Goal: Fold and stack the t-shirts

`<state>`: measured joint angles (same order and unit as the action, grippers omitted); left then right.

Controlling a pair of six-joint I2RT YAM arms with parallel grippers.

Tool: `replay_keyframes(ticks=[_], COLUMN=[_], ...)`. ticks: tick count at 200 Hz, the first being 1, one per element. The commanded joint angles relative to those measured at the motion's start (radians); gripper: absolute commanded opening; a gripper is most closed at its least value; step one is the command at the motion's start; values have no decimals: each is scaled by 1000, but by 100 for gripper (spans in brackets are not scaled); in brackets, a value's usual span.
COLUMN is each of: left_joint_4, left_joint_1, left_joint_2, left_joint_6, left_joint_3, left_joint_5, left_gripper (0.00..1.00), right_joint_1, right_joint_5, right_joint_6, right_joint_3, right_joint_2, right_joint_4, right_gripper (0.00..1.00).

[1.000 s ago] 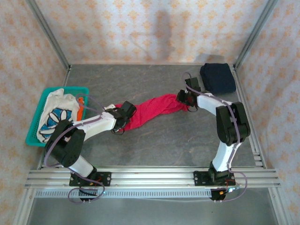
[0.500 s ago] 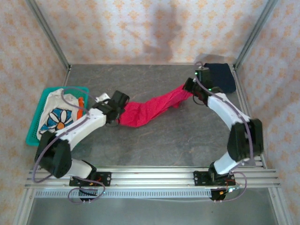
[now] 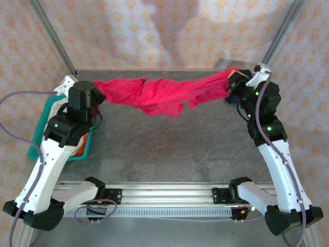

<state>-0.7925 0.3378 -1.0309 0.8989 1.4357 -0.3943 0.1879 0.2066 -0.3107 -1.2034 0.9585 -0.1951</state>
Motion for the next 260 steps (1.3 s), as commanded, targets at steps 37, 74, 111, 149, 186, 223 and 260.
replay_keyframes(ticks=[37,74,111,149,186,223,260], left_joint_4=[-10,44,39,49,82,77,64], left_joint_1=[-15,-59,-122,-133,-135,-133,-60], left_joint_2=[-72,-218,-301,-235,-179,-167,-247], left_joint_6=[-54,-56,-71,-69,17,52,-102], left_joint_3=[7,46,207,102,-236,-455,-359], left_joint_5=[-51,34,147,114,185,166,52], left_gripper=[0,0,0,0,8,78,91], right_joint_1=[-7,-6,-5,-5,2,4,40], right_joint_5=[38,137,175,148,180,93,64], right_joint_6=[-15,-29,1,-17,-68,19,88], right_joint_3=[-29,-112,-293,-150,193,304,281], right_joint_2=[138,347,448,388,292,200,264], right_joint_4=[-26,28,12,47,83,5,-10], right_gripper=[0,0,0,0,25,71,74])
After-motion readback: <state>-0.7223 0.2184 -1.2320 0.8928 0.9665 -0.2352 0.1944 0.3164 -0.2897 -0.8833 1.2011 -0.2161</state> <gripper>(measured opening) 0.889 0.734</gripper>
